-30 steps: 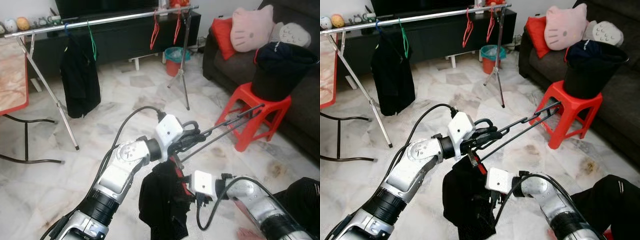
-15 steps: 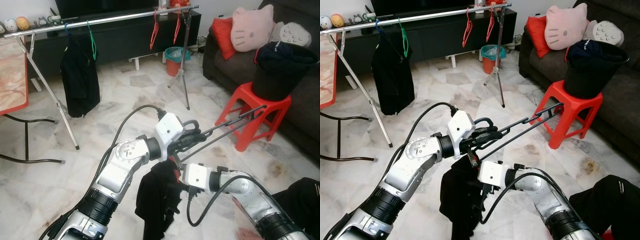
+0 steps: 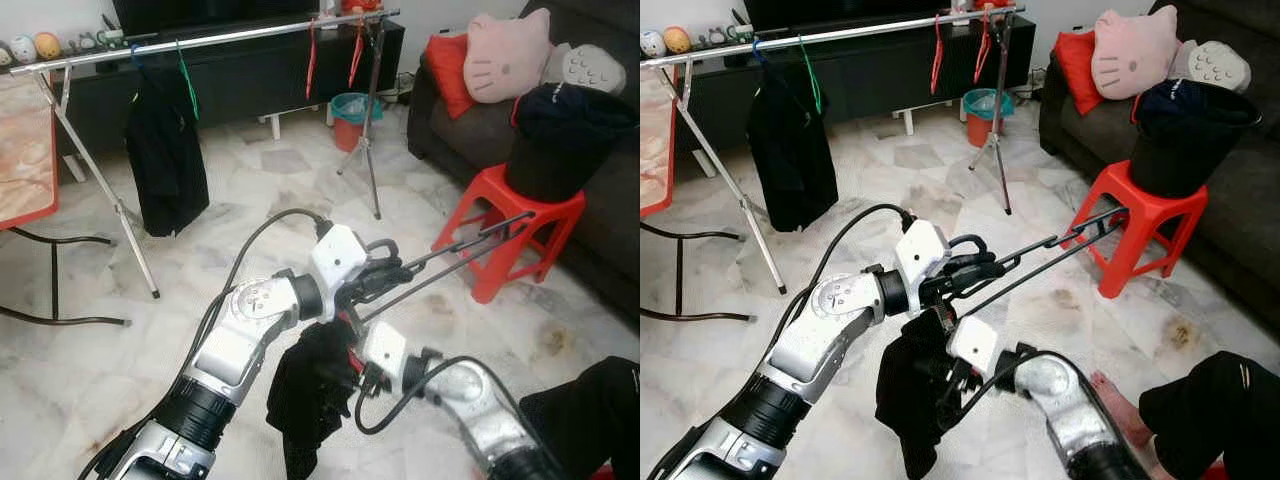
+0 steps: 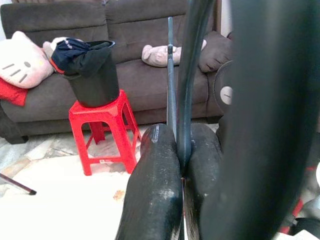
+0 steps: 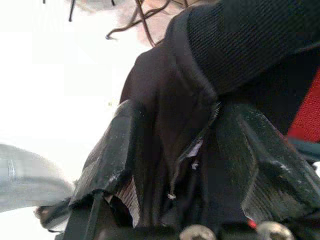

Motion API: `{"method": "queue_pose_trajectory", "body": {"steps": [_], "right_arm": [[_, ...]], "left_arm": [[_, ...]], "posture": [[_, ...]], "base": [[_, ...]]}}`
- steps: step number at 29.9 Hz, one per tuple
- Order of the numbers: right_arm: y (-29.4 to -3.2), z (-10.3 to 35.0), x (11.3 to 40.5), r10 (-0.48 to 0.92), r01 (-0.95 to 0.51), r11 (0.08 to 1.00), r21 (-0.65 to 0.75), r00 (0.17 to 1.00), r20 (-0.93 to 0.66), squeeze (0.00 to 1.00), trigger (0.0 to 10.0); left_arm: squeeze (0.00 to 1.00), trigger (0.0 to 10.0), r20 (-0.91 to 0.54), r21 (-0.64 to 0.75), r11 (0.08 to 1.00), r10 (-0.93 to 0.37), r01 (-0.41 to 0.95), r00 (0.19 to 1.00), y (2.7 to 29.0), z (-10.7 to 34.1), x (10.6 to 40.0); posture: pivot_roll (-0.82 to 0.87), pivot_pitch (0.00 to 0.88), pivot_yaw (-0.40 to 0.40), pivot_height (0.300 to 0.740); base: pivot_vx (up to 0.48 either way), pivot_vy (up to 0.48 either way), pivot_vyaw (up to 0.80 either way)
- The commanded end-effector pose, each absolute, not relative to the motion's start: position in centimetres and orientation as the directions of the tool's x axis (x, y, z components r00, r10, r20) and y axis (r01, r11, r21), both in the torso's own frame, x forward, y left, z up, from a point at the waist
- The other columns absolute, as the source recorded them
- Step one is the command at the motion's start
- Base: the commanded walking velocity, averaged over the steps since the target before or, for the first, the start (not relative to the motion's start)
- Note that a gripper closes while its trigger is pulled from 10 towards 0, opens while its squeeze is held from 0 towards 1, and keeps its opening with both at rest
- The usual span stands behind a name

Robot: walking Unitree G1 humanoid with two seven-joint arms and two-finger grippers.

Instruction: Hang hanger

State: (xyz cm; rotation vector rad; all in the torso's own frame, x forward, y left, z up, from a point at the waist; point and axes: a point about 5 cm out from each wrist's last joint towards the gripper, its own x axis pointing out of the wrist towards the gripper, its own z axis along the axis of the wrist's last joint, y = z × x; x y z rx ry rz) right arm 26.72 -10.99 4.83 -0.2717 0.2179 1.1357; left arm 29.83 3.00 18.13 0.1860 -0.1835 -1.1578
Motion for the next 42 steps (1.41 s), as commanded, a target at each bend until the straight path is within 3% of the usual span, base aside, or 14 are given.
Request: {"method": "queue_pose_trajectory", "body": {"steps": [1,3,4,6,7,8,17,18,19,20,32,34,35,42], "right_arm": [[-11.2,4.9,26.6,0.866,-0.917,0.39,-0.084,0.397,-0.305,0.0,10.0],[-11.2,4.9,26.6,0.867,-0.919,0.385,-0.081,0.391,-0.31,0.0,10.0],[-11.3,4.8,26.5,0.866,-0.92,0.383,-0.078,0.387,-0.315,0.0,5.1],[-11.5,4.7,26.4,0.865,-0.92,0.384,-0.075,0.387,-0.319,0.0,5.1],[-11.6,4.6,26.4,0.864,-0.92,0.385,-0.074,0.387,-0.321,0.0,4.2],[-11.7,4.6,26.5,0.861,-0.917,0.39,-0.081,0.394,-0.322,0.0,9.3],[-11.9,4.5,26.4,0.857,-0.915,0.396,-0.08,0.4,-0.325,0.0,10.0],[-12.0,4.4,26.3,0.858,-0.915,0.397,-0.077,0.399,-0.324,0.0,7.4],[-12.0,4.4,26.3,0.858,-0.915,0.396,-0.076,0.398,-0.324,0.0,7.4],[-12.0,4.2,26.3,0.859,-0.915,0.396,-0.072,0.397,-0.322,0.0,0.0],[-12.3,3.5,26.5,0.845,-0.906,0.417,-0.073,0.416,-0.337,0.0,0.0],[-12.4,3.3,26.7,0.826,-0.896,0.434,-0.098,0.439,-0.353,0.0,0.9],[-12.6,3.0,27.0,0.802,-0.882,0.456,-0.123,0.466,-0.373,0.0,10.0],[-13.3,1.7,27.1,0.727,-0.842,0.515,-0.159,0.528,-0.44,0.0,10.0]], "left_arm": [[0.0,10.0,0.069,0.283,0.374,-0.926,0.883,0.37,2.8,19.3,29.7],[0.0,10.0,0.069,0.283,0.375,-0.926,0.883,0.371,2.8,19.3,29.7],[0.0,10.0,0.069,0.283,0.376,-0.925,0.882,0.373,2.8,19.3,29.7],[0.0,10.0,0.07,0.282,0.379,-0.924,0.882,0.375,2.9,19.3,29.7],[0.0,10.0,0.071,0.281,0.38,-0.924,0.881,0.376,2.9,19.3,29.7],[0.0,10.0,0.072,0.281,0.382,-0.923,0.88,0.378,2.9,19.2,29.8],[0.0,10.0,0.078,0.286,0.393,-0.919,0.874,0.388,3.0,19.3,29.9],[0.0,10.0,0.079,0.287,0.395,-0.918,0.873,0.389,3.0,19.3,29.9],[0.0,10.0,0.081,0.287,0.396,-0.917,0.872,0.39,3.0,19.3,29.9],[0.0,10.0,0.083,0.287,0.398,-0.916,0.871,0.392,3.0,19.3,29.9],[0.0,10.0,0.096,0.284,0.42,-0.907,0.862,0.41,3.2,19.3,30.1],[0.0,10.0,0.097,0.284,0.422,-0.906,0.861,0.412,3.2,19.3,30.1],[0.0,10.0,0.096,0.286,0.423,-0.905,0.86,0.414,3.2,19.3,30.1],[0.0,10.0,0.092,0.288,0.427,-0.903,0.857,0.419,3.4,19.2,30.2]], "posture": [[-0.06,0.03,-0.005,0.74],[-0.06,0.03,-0.005,0.74],[-0.06,0.029,-0.005,0.74],[-0.06,0.029,-0.005,0.74],[-0.06,0.029,-0.005,0.74],[-0.06,0.028,-0.004,0.74],[-0.06,0.027,-0.005,0.74],[-0.06,0.027,-0.005,0.74],[-0.06,0.025,-0.005,0.74],[-0.06,0.025,-0.005,0.74],[-0.06,0.021,-0.004,0.74],[-0.06,0.021,-0.004,0.74],[-0.06,0.021,-0.004,0.74],[-0.06,0.028,-0.003,0.74]], "base": [[0.0,0.0,0.0],[0.0,0.0,0.0],[0.0,0.0,0.0],[0.0,0.0,0.0],[0.0,0.0,0.0],[0.0,0.0,0.0],[0.0,0.0,0.0],[0.0,0.0,0.0],[0.0,0.0,0.0],[0.0,0.0,0.0],[0.0,0.0,0.0],[0.0,0.0,0.0],[0.0,0.0,0.0],[0.0,0.0,0.0]]}}
